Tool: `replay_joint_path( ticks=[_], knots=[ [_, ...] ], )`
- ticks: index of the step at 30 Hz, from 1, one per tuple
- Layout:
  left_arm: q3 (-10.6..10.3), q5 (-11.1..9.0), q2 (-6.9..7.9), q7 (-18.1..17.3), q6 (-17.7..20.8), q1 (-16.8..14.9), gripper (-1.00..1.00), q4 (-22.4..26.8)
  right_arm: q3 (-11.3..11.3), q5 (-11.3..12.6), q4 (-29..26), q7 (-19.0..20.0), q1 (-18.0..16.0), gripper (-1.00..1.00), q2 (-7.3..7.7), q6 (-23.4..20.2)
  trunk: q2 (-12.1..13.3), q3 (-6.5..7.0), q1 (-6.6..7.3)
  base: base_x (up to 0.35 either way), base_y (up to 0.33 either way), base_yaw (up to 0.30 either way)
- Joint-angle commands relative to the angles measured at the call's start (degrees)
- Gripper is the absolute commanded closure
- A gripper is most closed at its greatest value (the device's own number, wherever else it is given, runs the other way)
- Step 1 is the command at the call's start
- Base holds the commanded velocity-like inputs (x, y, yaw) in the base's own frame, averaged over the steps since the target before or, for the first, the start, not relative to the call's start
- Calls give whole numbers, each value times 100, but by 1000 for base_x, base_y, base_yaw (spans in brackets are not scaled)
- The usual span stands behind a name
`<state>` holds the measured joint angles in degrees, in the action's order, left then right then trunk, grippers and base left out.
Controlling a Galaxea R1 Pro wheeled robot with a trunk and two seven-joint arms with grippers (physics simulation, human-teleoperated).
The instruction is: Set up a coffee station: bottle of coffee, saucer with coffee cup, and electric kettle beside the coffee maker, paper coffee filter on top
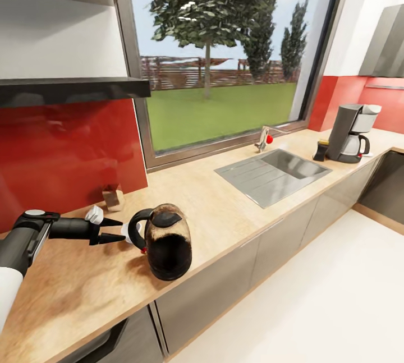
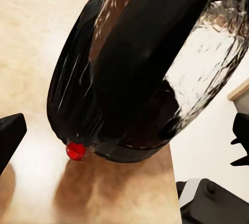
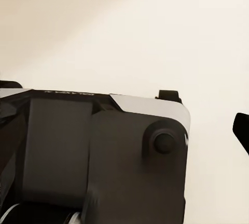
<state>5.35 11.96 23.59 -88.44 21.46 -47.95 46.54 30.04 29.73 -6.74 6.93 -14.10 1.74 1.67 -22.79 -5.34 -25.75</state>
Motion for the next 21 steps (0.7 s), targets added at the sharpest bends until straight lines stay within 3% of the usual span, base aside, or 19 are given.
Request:
replay_joint_path(
  ticks=[1, 21],
  knots=[
    [19, 52, -3, -42, 60, -5, -100, 5, 44, 59, 3, 19, -5, -100, 2, 18, -12, -13, -4, 10, 0, 0],
    [2, 52, -17, -42, 58, -12, -100, 7, 46, 59, 6, 19, -5, -100, 5, 18, -12, -13, -4, 54, -31, 0]
  ],
)
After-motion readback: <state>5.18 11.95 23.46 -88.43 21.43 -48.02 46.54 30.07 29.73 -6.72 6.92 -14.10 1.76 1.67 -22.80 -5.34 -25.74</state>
